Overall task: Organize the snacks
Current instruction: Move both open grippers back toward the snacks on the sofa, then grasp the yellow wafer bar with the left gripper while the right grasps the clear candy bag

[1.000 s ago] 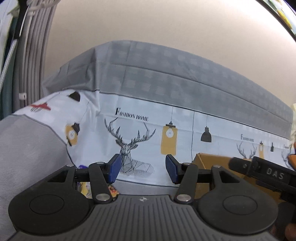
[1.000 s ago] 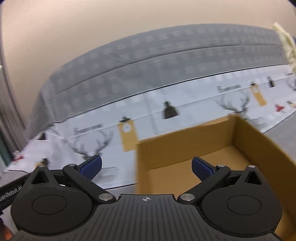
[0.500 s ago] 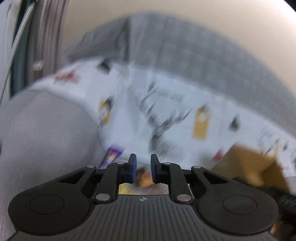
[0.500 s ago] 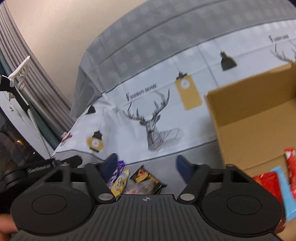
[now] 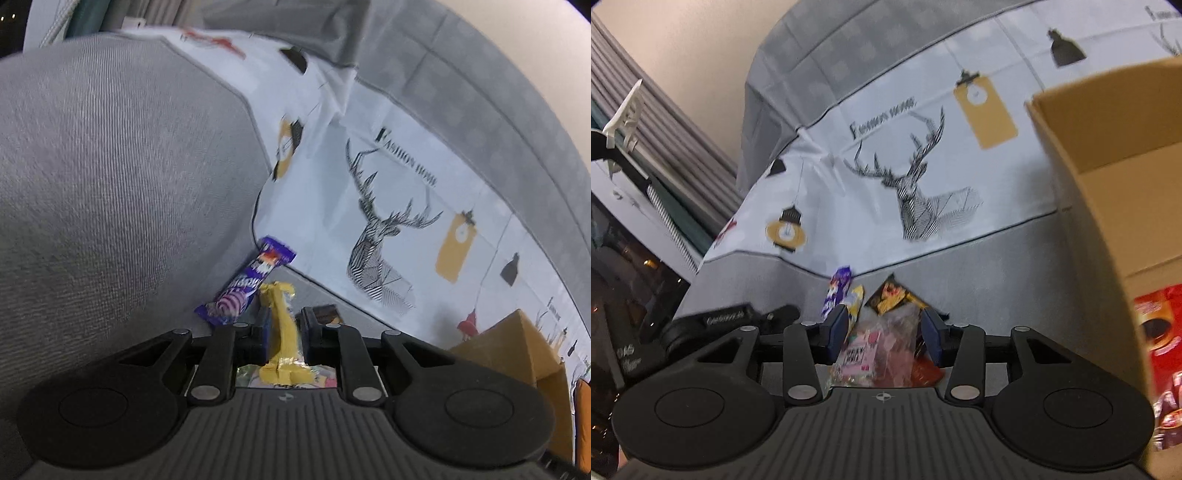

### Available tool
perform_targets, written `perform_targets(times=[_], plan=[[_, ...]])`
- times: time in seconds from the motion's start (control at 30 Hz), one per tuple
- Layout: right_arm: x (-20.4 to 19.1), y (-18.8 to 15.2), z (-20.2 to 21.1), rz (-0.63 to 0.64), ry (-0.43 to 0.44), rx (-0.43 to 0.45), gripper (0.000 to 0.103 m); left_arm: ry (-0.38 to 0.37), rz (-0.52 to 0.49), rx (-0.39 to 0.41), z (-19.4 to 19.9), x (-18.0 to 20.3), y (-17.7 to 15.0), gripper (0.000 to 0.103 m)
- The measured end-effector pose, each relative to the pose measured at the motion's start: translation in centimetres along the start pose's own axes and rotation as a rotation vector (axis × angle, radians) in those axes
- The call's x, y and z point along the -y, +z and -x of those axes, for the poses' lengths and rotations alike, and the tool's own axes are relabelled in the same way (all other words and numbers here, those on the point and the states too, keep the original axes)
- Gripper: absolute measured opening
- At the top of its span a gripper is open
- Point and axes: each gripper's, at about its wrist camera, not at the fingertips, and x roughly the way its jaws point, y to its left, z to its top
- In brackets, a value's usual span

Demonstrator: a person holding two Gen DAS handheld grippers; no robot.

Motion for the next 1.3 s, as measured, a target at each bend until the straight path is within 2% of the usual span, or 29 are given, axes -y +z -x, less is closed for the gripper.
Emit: perform_targets(times=[0.13, 0.2, 0.3, 0.37, 0.5, 0.6, 0.63, 0.67, 0.7, 0.8, 0.93, 1.03, 1.07, 1.1, 1.13, 1.3], plan=[[0.5, -0.8, -1.7, 0.021, -0.006, -0.039, 0.054, -0.013, 0.004, -0.015, -0.7, -0.2, 0.2, 0.032], [0.9, -1.1, -2.7, -0.002, -0.044, -0.073, 0.056, -0.023, 0.006, -0.03, -1.5, 0.0, 0.3, 0.037], [0.9, -1.2, -3.7, -0.008, 0.0, -0.09, 0.063, -0.028, -0.008, -0.053, -2.5, 0.3, 0.2, 0.042], [0.7, -1.5, -4.6, 0.0, -0.02, -0.115, 0.064, -0.026, -0.015, -0.075, -3.2, 0.4, 0.1, 0.042], [0.4, -2.0, -6.0, -0.003, 0.008, -0.164, 0.067, -0.001, -0.05, -0.124, -4.5, 0.2, -0.2, 0.042], [0.0, -2.2, -6.8, 0.012, 0.016, -0.188, 0.067, -0.012, -0.064, -0.145, -5.1, -0.1, -0.3, 0.041], [-0.2, -2.2, -7.1, 0.017, 0.019, -0.193, 0.067, -0.013, -0.071, -0.149, -5.2, -0.2, -0.3, 0.038], [-0.3, -2.2, -7.4, 0.021, 0.021, -0.197, 0.067, -0.009, -0.082, -0.154, -5.3, -0.2, -0.3, 0.029], [-0.5, -2.2, -7.8, 0.023, 0.027, -0.204, 0.067, 0.001, -0.102, -0.163, -5.5, -0.1, -0.4, 0.027], [-0.7, -2.3, -8.2, 0.031, 0.035, -0.208, 0.068, 0.027, -0.148, -0.175, -5.8, 0.2, -0.7, 0.024], [-1.2, -2.4, -8.7, 0.052, 0.031, -0.21, 0.068, 0.029, -0.147, -0.179, -5.9, 0.2, -0.6, 0.023], [-1.5, -2.5, -8.8, 0.064, 0.025, -0.209, 0.056, 0.027, -0.135, -0.181, -5.9, 0.2, -0.5, 0.023], [-1.6, -2.6, -8.8, 0.073, 0.017, -0.211, 0.047, 0.025, -0.13, -0.182, -5.9, 0.2, -0.5, 0.023], [-1.6, -2.7, -8.9, 0.083, 0.004, -0.213, 0.034, 0.022, -0.124, -0.183, -5.8, 0.1, -0.4, 0.023], [-1.6, -2.8, -8.8, 0.09, -0.007, -0.215, 0.029, 0.017, -0.117, -0.184, -5.8, 0.1, -0.3, 0.023], [-1.5, -2.5, -7.9, 0.094, -0.003, -0.181, 0.015, -0.002, -0.098, -0.17, -5.1, 0.1, 0.1, 0.022]])
